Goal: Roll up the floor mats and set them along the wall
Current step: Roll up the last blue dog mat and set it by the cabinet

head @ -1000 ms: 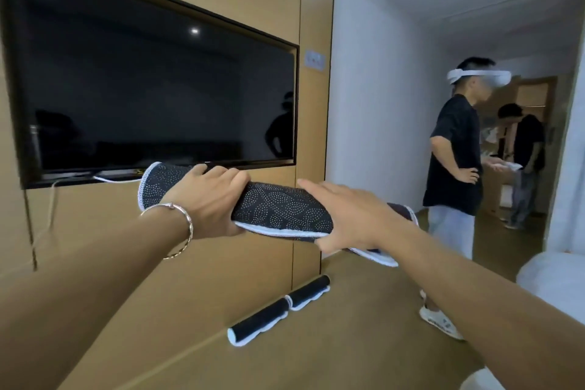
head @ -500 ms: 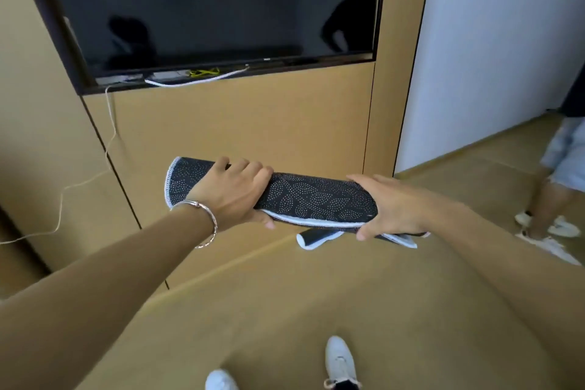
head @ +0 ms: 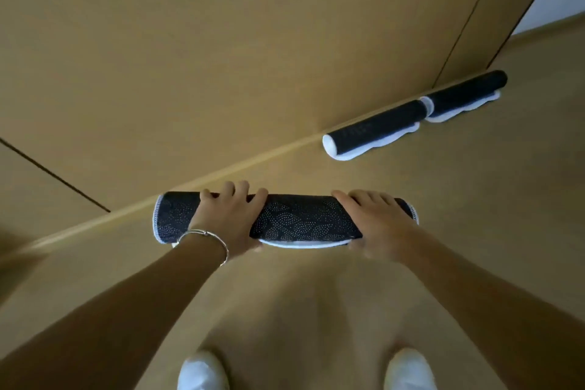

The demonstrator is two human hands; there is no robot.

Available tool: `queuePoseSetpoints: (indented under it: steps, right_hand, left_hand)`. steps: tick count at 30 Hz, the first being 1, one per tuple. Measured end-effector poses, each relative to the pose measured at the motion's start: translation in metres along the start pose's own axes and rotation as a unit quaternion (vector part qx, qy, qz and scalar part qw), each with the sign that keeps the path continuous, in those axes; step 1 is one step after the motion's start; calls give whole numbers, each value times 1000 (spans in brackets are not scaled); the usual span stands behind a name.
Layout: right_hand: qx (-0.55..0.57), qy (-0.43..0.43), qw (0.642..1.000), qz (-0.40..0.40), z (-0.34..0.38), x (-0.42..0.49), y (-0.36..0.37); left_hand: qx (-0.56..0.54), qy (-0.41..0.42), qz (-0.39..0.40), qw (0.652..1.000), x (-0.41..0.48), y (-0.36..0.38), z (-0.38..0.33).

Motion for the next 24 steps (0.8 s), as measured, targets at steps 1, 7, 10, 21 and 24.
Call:
queuePoseSetpoints:
  steps: [1,7,10,21,24]
  right_hand:
    - [2,-3,1000,6,-5,35,16]
    - [-18,-36,999,-18,-36,212,50]
    - [-34,-47,998,-12,-44,269,46]
    - [-23,24,999,-25,-52,393,48]
    - [-13,23,1000,-15,-61,402,71]
  left_hand:
    - [11,6,5,1000,31,19,3]
    - [-9,-49,11,999,179,88,28]
    - [-41,-71,23,996,223,106,41]
    - [-97,-128,66,985,307,154,54]
    - [-76,-116,73,988,321,172,44]
Point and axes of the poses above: each hand's wrist, its own x-axis towards the middle knuckle, its own y-axis out of the palm, z = x × y, the point moved 3 cm from there along x, towards the middle knuckle, and after that the axes turned 13 degrees about z, right-handed, at the moved point
